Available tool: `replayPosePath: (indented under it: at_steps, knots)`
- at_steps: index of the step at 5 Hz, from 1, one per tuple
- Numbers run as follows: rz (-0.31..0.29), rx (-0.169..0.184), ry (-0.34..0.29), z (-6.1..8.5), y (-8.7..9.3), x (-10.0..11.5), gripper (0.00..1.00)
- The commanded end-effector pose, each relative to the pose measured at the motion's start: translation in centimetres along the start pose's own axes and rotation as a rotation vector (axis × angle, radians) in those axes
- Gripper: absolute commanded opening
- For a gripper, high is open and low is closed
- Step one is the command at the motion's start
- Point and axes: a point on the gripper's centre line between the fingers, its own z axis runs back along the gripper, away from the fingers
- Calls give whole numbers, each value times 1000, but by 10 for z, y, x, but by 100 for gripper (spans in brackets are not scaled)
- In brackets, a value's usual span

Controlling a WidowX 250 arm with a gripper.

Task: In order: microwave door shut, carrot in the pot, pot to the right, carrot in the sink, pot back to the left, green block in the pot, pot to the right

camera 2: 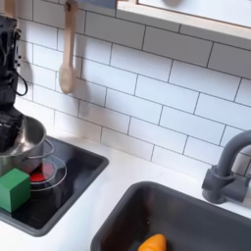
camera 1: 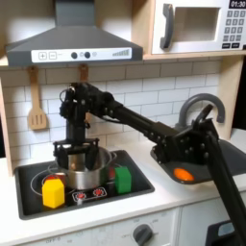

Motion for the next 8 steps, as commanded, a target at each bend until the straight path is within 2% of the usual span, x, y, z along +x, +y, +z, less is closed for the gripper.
replayPosePath:
  at_steps: [1,2,3,5,6,7,8]
  knots:
    - [24,-45,-31,18,-2,-7,100]
    - [54,-67,-48,22,-2,-13,100]
    - [62,-45,-86,42,1,-25,100]
    - [70,-17,-75,44,12,-41,100]
    - [70,20,-76,42,27,-50,100]
    - [76,38,-75,40,34,-58,100]
    - [86,45,-69,38,40,-64,100]
